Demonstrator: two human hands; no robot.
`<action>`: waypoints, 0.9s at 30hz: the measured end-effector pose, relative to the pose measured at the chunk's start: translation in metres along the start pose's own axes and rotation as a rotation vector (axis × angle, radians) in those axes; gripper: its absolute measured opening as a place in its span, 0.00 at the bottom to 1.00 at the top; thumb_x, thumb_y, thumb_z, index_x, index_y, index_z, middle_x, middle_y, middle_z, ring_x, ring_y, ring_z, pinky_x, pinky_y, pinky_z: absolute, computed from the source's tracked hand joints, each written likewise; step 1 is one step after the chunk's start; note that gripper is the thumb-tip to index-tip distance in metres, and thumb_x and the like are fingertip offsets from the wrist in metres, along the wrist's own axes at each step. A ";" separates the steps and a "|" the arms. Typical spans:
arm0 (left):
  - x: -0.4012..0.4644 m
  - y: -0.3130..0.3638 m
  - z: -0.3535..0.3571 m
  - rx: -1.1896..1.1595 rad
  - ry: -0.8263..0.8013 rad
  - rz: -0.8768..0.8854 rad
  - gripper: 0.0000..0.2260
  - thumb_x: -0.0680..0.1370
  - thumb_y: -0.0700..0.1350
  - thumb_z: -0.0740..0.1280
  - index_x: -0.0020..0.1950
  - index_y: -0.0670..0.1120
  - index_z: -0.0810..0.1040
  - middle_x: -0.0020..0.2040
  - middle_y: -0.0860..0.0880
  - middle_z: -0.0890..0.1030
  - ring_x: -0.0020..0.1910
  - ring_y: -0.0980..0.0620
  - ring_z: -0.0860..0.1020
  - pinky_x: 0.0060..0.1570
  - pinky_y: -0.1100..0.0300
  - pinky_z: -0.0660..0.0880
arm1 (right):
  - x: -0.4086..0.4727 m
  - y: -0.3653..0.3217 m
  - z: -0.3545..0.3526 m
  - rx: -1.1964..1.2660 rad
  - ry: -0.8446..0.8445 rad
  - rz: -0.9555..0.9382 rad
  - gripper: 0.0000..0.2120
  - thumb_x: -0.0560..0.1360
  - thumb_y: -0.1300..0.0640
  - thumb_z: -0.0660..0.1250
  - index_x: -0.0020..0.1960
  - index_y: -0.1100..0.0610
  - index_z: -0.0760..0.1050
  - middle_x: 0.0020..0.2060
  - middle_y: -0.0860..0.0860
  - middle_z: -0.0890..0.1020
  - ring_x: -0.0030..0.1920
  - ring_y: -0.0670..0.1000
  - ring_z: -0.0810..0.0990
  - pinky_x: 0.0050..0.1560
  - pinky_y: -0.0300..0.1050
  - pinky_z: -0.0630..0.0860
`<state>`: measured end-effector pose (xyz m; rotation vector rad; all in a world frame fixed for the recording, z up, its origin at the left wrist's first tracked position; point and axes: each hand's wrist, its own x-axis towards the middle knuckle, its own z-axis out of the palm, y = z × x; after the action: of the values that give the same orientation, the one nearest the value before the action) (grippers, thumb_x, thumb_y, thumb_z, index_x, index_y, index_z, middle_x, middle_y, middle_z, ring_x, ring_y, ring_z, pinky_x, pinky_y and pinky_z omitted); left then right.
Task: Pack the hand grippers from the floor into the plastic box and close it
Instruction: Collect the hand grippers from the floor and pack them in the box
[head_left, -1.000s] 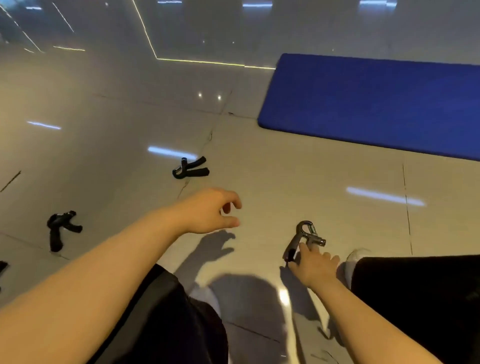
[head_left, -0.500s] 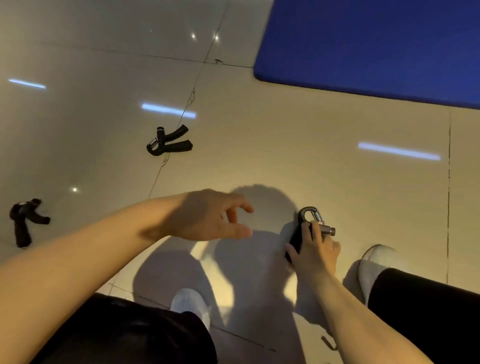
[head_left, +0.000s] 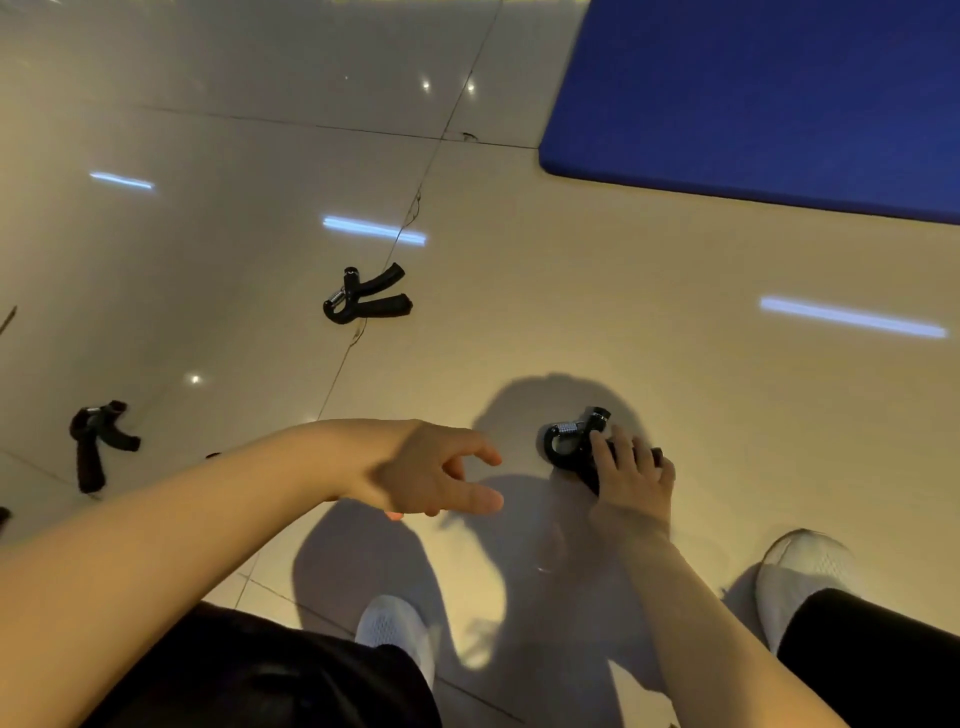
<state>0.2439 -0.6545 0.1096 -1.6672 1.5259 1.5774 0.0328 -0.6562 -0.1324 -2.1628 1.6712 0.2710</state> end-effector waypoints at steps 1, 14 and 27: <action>0.000 -0.004 0.000 0.021 -0.003 -0.004 0.23 0.77 0.58 0.61 0.71 0.55 0.64 0.50 0.53 0.76 0.40 0.58 0.76 0.44 0.59 0.77 | -0.001 0.008 0.001 0.037 0.015 0.037 0.37 0.69 0.54 0.67 0.75 0.50 0.55 0.73 0.51 0.58 0.72 0.55 0.56 0.66 0.57 0.54; 0.073 -0.079 -0.024 0.702 0.220 -0.145 0.28 0.80 0.57 0.58 0.76 0.53 0.51 0.65 0.48 0.68 0.62 0.46 0.70 0.56 0.54 0.71 | 0.010 0.017 -0.003 0.183 0.062 -0.073 0.38 0.59 0.47 0.76 0.66 0.54 0.70 0.60 0.51 0.75 0.62 0.57 0.71 0.60 0.51 0.67; 0.209 -0.197 -0.117 0.442 0.941 -0.136 0.32 0.77 0.59 0.62 0.77 0.51 0.55 0.77 0.45 0.53 0.74 0.42 0.54 0.68 0.46 0.59 | 0.100 -0.030 0.030 0.194 0.375 -0.404 0.36 0.68 0.40 0.67 0.65 0.66 0.72 0.65 0.59 0.74 0.66 0.59 0.69 0.65 0.58 0.68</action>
<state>0.4207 -0.7768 -0.1142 -2.2715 1.8998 0.2761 0.0913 -0.7251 -0.1921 -2.4351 1.3150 -0.4157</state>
